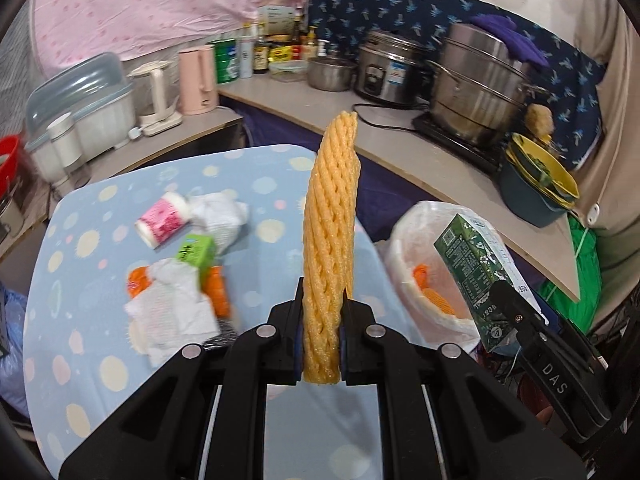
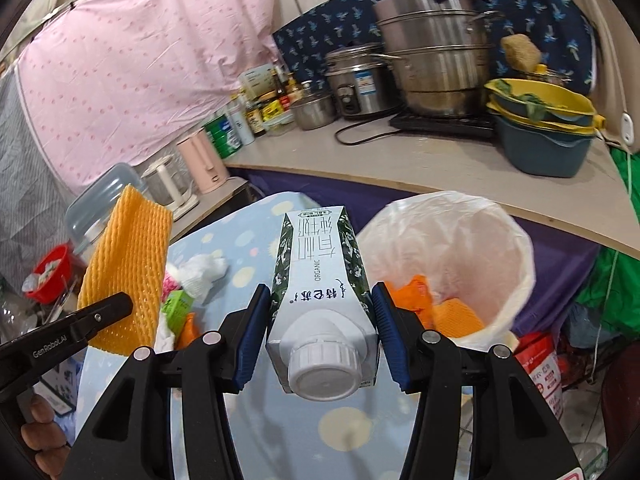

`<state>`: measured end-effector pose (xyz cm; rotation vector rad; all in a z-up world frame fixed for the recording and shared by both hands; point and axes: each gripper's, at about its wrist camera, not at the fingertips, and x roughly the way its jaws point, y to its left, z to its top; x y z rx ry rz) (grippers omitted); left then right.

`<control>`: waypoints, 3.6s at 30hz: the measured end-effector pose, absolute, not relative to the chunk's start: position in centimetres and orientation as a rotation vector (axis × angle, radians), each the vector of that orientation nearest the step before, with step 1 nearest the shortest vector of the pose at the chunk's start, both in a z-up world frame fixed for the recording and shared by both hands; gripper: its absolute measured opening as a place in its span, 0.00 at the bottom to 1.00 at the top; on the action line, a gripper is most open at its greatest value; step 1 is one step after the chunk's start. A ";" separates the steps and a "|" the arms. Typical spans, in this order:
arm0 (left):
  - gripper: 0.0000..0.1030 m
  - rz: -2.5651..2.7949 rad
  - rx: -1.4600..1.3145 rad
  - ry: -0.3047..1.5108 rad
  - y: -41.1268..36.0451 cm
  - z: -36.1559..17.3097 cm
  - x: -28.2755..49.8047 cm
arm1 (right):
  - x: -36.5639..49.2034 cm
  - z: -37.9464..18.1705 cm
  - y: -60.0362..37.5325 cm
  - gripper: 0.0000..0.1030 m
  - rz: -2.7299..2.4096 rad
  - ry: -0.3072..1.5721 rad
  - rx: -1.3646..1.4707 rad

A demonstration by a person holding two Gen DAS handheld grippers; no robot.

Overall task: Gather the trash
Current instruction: 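Carry the net and milk carton over the bin and open both grippers, then move both grippers back from the bin to the tissues on the table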

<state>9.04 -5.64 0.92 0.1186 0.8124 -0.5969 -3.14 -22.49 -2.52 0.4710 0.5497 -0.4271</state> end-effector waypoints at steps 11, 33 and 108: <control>0.11 -0.702 0.210 0.813 -14.3 -0.2 6.1 | -8.1 -4.3 -29.0 0.49 -0.559 0.533 0.547; 0.11 -0.755 0.326 0.837 -24.7 -3.3 5.8 | -7.0 -8.0 -34.1 0.49 -0.610 0.582 0.596; 0.76 -0.259 0.047 0.945 6.0 -5.1 16.8 | 7.3 -6.2 -12.8 0.56 -0.257 0.703 0.361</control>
